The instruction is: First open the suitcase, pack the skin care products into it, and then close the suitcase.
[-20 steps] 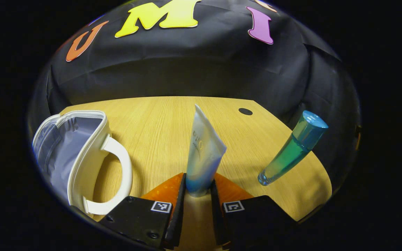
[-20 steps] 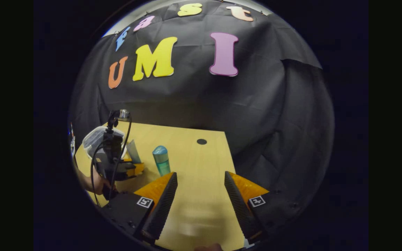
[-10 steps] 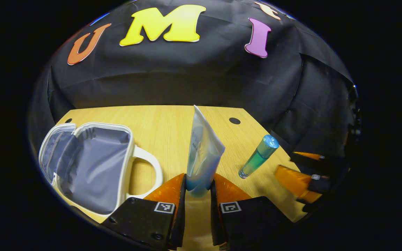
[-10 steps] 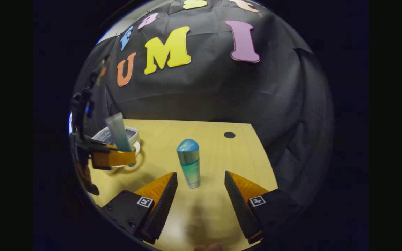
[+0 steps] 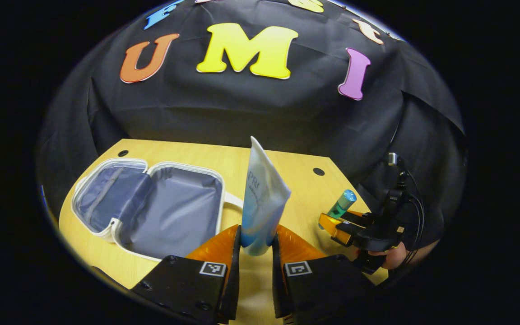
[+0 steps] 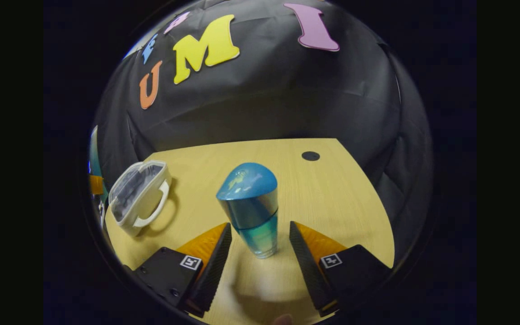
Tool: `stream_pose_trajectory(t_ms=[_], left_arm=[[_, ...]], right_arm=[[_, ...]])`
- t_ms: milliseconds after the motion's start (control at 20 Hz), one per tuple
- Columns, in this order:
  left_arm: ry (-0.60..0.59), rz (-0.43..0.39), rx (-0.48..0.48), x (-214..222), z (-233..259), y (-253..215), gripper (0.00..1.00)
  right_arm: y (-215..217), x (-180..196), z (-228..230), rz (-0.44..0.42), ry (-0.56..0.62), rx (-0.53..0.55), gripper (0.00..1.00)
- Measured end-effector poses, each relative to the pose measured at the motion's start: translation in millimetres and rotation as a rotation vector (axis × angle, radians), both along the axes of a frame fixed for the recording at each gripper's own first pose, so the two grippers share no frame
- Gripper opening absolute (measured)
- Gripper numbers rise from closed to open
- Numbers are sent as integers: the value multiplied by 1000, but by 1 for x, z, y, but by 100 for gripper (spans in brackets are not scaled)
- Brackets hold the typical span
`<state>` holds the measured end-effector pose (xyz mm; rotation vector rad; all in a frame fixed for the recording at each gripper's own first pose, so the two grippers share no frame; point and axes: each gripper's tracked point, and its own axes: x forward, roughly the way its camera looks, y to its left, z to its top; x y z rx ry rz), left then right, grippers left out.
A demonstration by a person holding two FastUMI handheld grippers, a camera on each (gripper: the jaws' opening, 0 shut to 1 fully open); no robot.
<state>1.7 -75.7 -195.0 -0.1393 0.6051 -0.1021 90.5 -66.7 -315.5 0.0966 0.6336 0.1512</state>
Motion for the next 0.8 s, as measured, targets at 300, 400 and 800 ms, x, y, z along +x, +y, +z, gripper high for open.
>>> stream_pose_trajectory(t_ms=[300, 400, 800], left_arm=[[40, 100, 16, -21, 1, 68, 33], [40, 107, 20, -20, 1, 87, 33], [116, 26, 99, 4, -41, 147, 33]], right_arm=[[-5, 13, -7, -44, 27, -30, 44], [-10, 7, -3, -73, 52, -28, 36], [9, -49, 79, -37, 41, 15, 34]])
